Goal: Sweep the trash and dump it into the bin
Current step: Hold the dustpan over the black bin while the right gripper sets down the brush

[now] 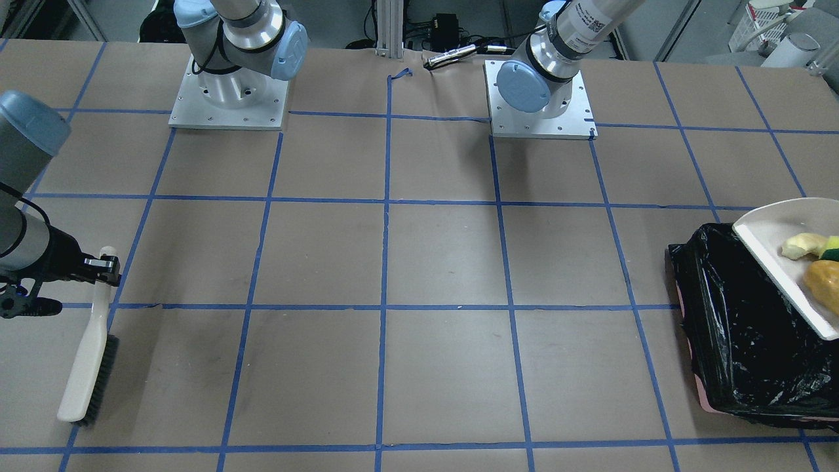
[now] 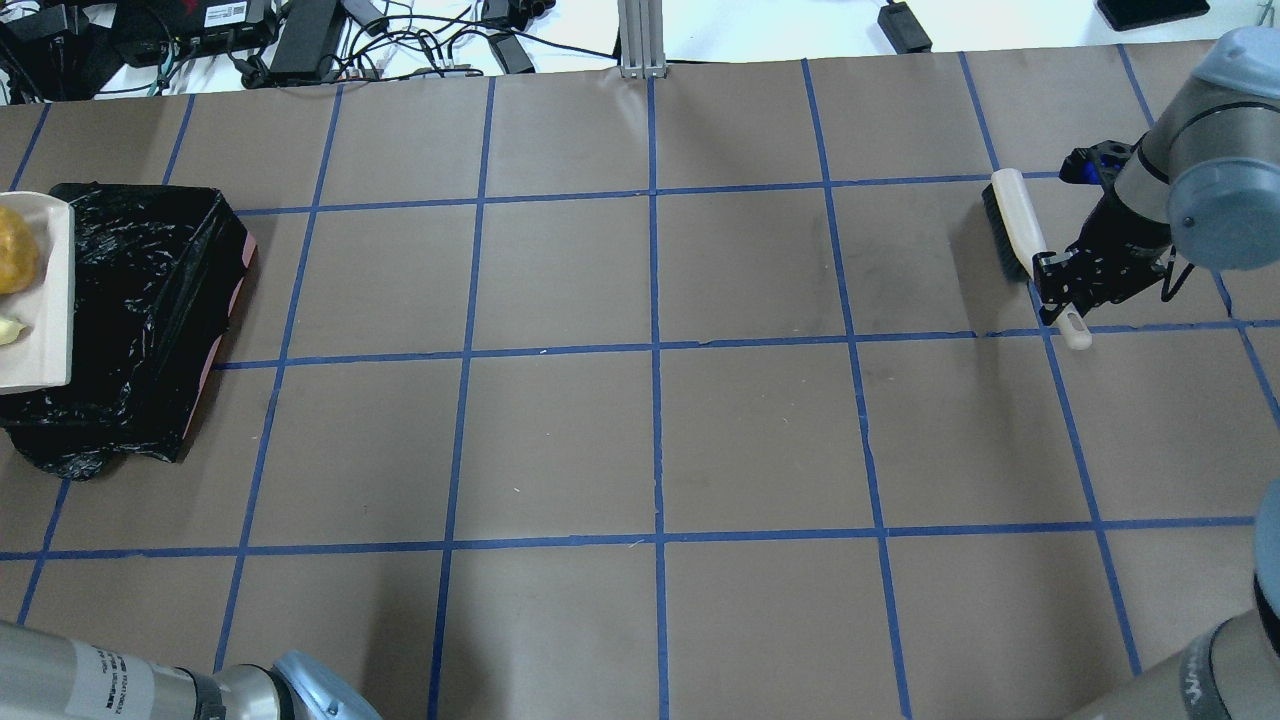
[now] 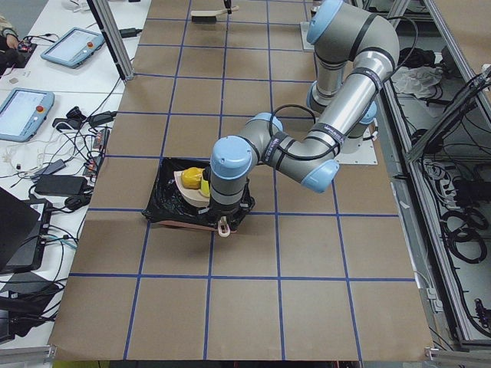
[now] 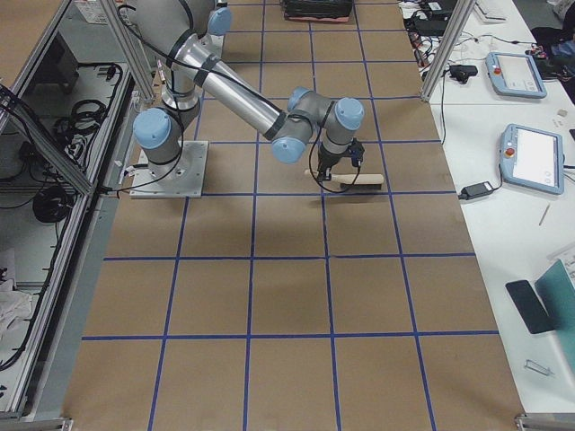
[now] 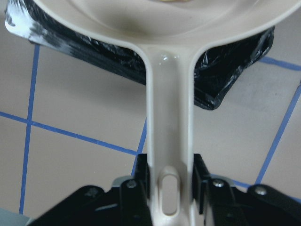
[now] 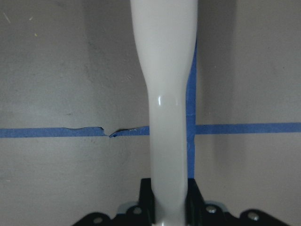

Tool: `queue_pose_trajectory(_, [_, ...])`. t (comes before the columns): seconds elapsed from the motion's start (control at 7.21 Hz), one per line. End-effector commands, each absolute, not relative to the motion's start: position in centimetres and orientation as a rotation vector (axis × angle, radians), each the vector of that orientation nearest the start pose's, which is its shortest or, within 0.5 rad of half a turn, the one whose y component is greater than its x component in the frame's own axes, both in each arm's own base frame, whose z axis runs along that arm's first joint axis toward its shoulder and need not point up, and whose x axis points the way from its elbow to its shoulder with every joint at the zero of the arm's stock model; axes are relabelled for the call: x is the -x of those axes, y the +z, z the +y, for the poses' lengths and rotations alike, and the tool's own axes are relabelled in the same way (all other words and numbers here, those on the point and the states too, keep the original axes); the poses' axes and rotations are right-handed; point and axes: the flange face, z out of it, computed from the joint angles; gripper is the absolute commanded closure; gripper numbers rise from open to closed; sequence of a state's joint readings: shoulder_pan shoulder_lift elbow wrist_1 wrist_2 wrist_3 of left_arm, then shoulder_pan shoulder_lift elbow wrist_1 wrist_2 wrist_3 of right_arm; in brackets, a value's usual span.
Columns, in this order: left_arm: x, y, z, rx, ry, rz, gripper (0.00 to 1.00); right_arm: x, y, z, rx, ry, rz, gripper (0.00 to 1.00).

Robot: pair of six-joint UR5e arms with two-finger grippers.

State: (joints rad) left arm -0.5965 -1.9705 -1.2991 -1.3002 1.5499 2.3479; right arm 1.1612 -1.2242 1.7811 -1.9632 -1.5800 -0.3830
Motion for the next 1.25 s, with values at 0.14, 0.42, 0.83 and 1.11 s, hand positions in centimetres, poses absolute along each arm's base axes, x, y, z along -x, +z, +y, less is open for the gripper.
queue_pose_trajectory(0.14, [-49.3,42.8,-49.3,-2.026,0.111,2.178,0.88,10.2,23.7,-56.6,-0.041,0.249,3.076,1.00])
queue_pose_trajectory(0.42, [-47.7,43.3,-51.1,-2.057,0.201,2.125,0.88,10.2,23.7,-56.6,-0.048,0.251,3.079,0.89])
queue_pose_trajectory(0.83, [-43.9,43.5,-54.3,-2.126,0.356,2.028,0.88,10.2,23.4,-56.7,-0.048,0.253,3.074,0.69])
queue_pose_trajectory(1.11, [-42.4,43.3,-55.4,-2.183,0.474,1.932,0.88,10.2,23.5,-56.8,-0.041,0.246,3.076,0.38])
